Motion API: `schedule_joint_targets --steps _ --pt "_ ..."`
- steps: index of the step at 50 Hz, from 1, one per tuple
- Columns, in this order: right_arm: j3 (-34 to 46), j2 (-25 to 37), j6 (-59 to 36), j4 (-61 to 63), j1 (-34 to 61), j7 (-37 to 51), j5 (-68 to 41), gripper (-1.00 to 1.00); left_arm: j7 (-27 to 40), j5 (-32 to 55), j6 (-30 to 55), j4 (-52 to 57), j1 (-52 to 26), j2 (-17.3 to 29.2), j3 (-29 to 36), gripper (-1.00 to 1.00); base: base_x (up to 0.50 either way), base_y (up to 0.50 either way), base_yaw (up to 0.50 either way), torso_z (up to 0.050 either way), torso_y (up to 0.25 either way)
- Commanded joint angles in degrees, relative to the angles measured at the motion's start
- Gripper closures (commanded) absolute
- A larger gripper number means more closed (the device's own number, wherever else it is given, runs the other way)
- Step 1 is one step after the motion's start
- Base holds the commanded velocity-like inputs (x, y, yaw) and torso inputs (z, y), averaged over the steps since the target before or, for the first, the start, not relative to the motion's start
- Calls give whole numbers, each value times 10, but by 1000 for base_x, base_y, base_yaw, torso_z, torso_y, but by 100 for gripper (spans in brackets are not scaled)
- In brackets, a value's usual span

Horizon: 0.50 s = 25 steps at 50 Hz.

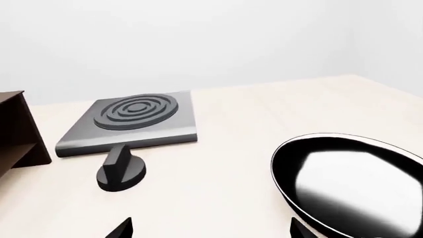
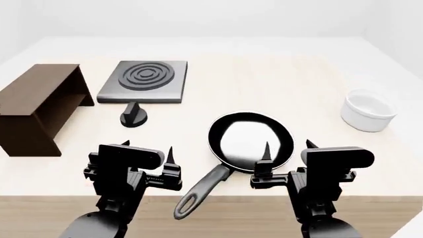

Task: Put the frying pan on top of the cabinet.

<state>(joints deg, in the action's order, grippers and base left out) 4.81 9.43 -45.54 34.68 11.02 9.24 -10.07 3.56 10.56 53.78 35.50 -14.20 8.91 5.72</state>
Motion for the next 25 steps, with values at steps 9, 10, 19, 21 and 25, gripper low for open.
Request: schedule_joint_targets --steps 9,10,19,21,25 --pt "5 6 1 1 0 4 -9 -100 1 12 3 4 1 8 4 -100 500 0 0 0 0" --pt "4 6 1 0 0 5 -9 -100 2 12 3 5 1 8 4 -100 500 0 0 0 0" --pt "4 7 7 1 -3 10 -11 -100 5 13 2 6 2 11 7 -100 333 0 0 0 0" --pt "5 7 7 0 -3 11 -11 -100 7 16 10 15 2 11 4 -100 0 0 0 0 0" --pt "6 8 10 -7 -1 13 -12 -100 11 32 60 51 -2 10 -11 -100 0 0 0 0 0"
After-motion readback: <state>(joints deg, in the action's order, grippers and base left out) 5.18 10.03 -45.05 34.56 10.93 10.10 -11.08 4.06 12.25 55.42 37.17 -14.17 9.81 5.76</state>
